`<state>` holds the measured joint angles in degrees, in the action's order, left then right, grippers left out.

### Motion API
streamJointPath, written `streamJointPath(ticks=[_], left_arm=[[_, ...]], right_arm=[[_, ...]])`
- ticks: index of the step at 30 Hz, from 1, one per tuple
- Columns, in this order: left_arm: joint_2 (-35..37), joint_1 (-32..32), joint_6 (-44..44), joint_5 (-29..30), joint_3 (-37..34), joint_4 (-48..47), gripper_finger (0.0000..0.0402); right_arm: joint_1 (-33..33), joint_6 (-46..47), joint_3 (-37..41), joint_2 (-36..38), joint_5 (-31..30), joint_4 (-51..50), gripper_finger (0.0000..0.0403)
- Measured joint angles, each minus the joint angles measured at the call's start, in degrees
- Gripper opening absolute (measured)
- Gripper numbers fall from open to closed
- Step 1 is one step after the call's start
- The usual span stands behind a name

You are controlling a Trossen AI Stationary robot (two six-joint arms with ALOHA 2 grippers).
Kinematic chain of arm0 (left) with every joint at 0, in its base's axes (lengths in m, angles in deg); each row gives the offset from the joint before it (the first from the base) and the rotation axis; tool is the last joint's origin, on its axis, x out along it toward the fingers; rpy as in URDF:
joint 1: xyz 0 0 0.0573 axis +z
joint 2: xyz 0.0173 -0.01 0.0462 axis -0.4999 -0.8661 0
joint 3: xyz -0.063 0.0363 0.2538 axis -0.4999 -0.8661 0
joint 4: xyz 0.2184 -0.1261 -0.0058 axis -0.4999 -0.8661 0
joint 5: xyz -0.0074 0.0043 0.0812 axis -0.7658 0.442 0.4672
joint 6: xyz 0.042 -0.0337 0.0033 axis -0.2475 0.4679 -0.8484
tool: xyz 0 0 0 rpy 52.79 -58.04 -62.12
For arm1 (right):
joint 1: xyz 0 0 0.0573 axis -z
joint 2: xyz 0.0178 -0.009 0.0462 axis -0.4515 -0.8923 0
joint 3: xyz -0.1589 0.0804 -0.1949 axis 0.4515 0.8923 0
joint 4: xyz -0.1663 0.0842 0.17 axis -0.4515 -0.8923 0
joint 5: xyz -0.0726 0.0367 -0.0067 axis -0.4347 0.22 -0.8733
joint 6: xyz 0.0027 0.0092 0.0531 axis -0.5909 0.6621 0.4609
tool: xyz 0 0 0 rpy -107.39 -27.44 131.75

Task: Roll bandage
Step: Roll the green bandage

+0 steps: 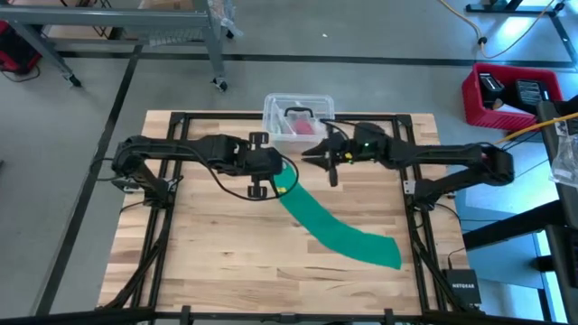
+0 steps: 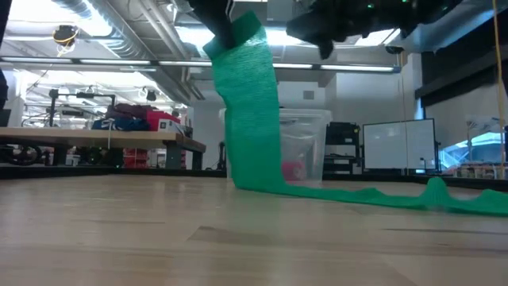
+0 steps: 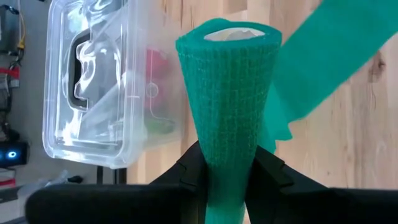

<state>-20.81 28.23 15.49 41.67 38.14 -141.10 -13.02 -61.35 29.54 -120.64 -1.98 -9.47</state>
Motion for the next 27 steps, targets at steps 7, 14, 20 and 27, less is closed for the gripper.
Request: streamJointPath(ticks=[7,14,20,27], left_arm=[[0.0,0.04,0.44,0.02,0.0,0.03,0.0062],[0.0,0.04,1.08,0.02,-0.02,-0.47,0.0062],[0.0,-0.06,1.34,0.22,-0.02,-0.57,0.0062],[0.0,-0.07,2.21,0.2,-0.02,-1.27,0.0062]], right_arm=[[-3.86,-0.2,-5.49,-7.31,1.19,4.79,0.0126],[-4.47,-1.12,-9.8,-10.37,0.21,0.72,0.0117],[-4.5,-1.51,-9.83,-10.46,-2.92,0.52,0.0111],[-4.47,-2.6,-9.83,-10.19,-3.53,-0.02,0.0111]])
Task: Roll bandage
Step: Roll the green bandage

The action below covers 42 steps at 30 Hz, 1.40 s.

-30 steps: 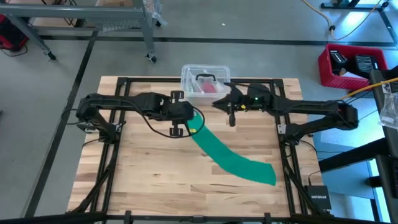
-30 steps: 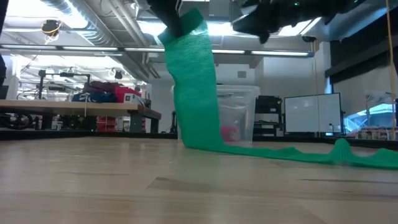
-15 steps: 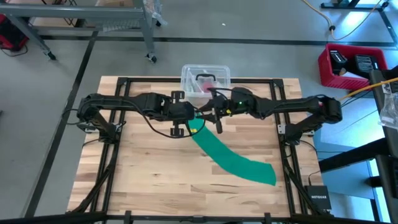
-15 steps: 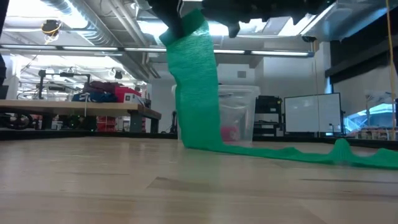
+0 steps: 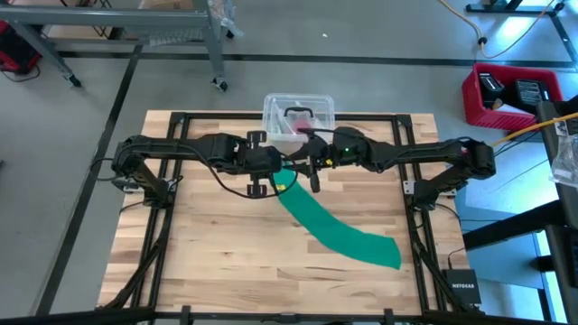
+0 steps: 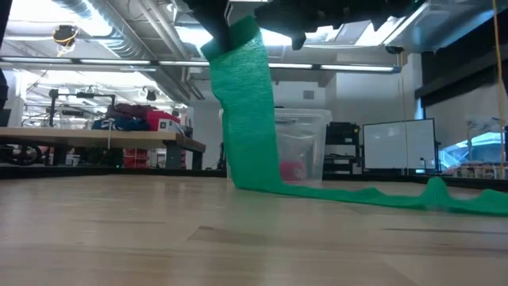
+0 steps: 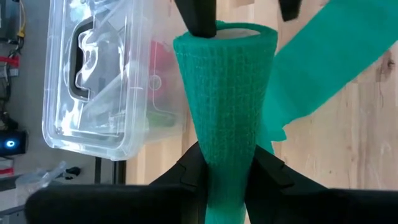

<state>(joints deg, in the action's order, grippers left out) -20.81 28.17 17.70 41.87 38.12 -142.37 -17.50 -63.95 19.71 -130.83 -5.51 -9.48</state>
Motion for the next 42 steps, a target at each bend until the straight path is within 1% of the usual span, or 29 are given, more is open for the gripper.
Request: streamJointPath(ticks=[2,9,14,19,26,32,36,42], left_arm=[[0.0,-0.07,0.14,-0.08,0.0,0.02,0.0062],[0.0,-0.09,0.19,-0.31,0.0,0.0,0.0062],[0.0,-0.09,0.19,-0.44,0.0,-0.13,0.0062],[0.0,-0.09,0.38,-0.42,0.0,-0.24,0.0062],[0.0,0.07,0.63,-0.22,0.0,0.09,0.0062],[0.02,0.11,0.99,-0.18,0.0,0.0,0.0062],[0.02,0.09,1.06,-0.18,0.0,0.13,0.0062],[0.02,-0.06,0.65,-0.22,-0.04,1.51,0.0062]], right_arm=[[0.0,-0.17,0.04,0.5,-0.17,-0.22,0.0111],[0.09,-1.98,0.07,1.68,-5.66,-1.23,0.0111],[-0.01,-1.73,0.09,-0.45,-2.19,-0.68,0.0111],[0.0,-1.7,0.09,-0.87,-2.25,-0.29,0.0111],[0.0,-1.42,0.09,0.36,-2.19,-0.56,0.0111],[0.0,-1.03,0.09,0.37,-0.73,-0.73,0.0111],[0.0,1.22,0.09,-0.03,-0.76,-0.86,0.0111],[0.0,1.36,0.09,-0.92,-1.88,-0.27,0.0111]])
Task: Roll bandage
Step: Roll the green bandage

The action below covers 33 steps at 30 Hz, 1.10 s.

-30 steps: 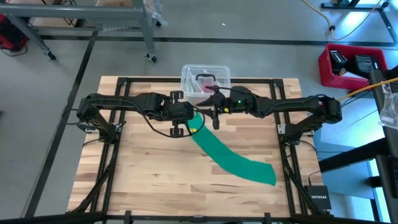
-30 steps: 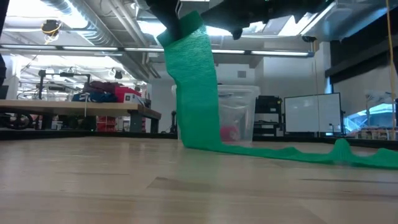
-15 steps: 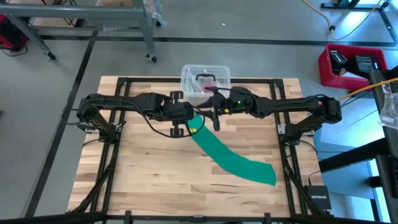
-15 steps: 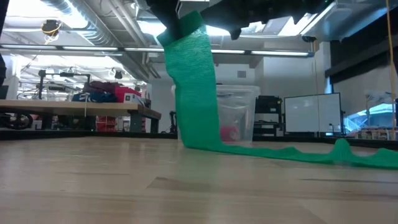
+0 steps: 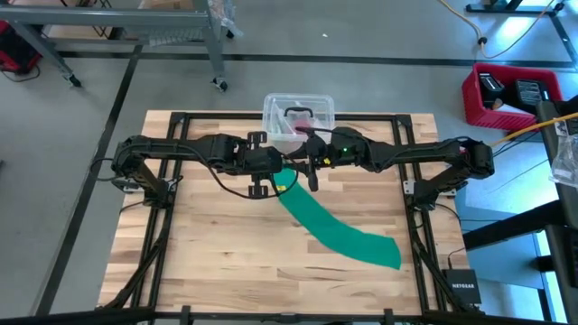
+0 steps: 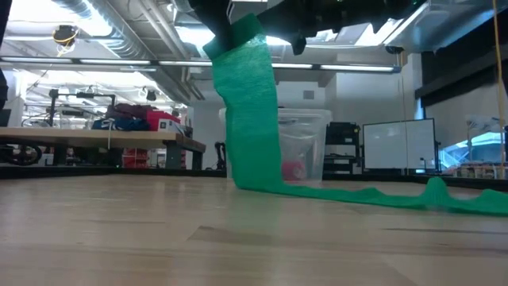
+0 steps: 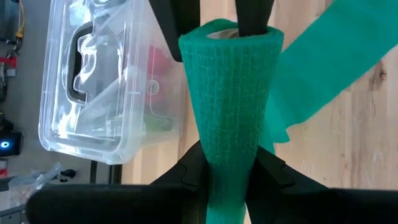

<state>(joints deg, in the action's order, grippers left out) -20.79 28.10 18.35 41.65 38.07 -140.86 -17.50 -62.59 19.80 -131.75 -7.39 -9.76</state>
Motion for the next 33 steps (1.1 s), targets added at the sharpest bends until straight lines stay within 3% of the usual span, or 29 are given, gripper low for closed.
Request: streamJointPath(ticks=[19,22,27,33], left_arm=[[0.0,0.02,0.55,0.17,-0.04,-0.33,0.0062],[-0.02,0.02,1.25,0.13,-0.07,-0.57,0.0062],[-0.02,0.02,2.51,-0.02,-0.07,-0.79,0.0063],[-0.02,0.51,2.53,-0.07,-0.07,-0.78,0.0063]], right_arm=[[0.04,-0.95,-0.09,-2.6,-0.28,3.54,0.011],[0.02,-1.54,-0.09,-2.86,-0.39,2.91,0.0093],[0.01,-4.07,-0.09,-2.97,-0.46,2.64,0.0018],[0.03,-6.0,-0.09,-2.96,-0.84,2.25,0.0021]])
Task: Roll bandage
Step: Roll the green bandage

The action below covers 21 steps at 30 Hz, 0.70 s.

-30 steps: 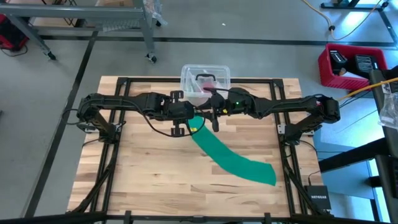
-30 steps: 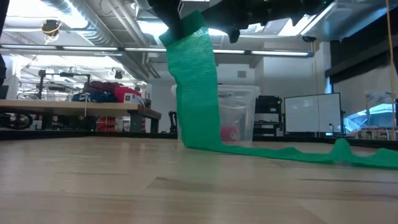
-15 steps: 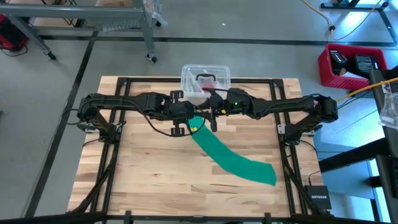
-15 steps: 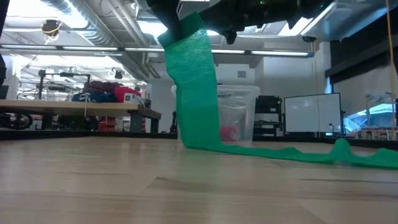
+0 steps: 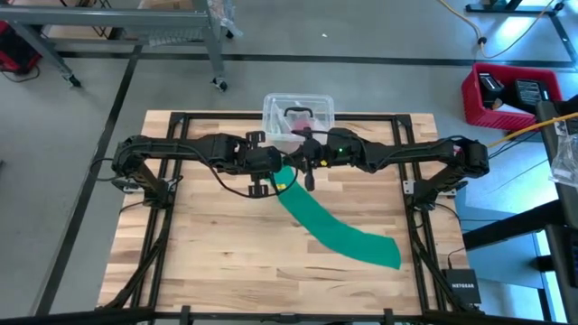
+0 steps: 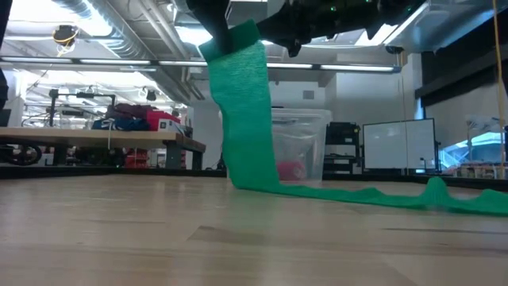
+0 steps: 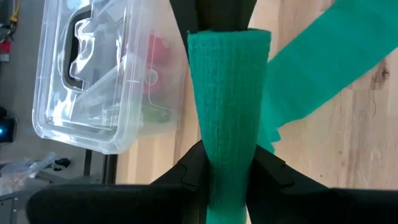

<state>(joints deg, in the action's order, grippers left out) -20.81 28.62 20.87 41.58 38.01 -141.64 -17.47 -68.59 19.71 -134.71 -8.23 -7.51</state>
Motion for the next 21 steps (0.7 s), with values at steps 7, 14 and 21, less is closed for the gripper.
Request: streamJointPath(ticks=[7,14,21], left_arm=[[0.75,0.36,1.03,-0.08,0.47,1.2,0.0107],[1.68,-0.79,2.43,3.91,8.8,-5.9,0.0153],[11.65,-3.22,6.02,9.72,0.19,0.24,0.0139]], right_arm=[[-0.42,-4.32,0.13,3.49,-3.1,-2.99,0.0011],[-0.34,-11.52,0.15,11.94,-11.02,-16.28,0.0007],[-0.3,-12.32,0.67,23.1,-12.18,-27.2,0.0007]])
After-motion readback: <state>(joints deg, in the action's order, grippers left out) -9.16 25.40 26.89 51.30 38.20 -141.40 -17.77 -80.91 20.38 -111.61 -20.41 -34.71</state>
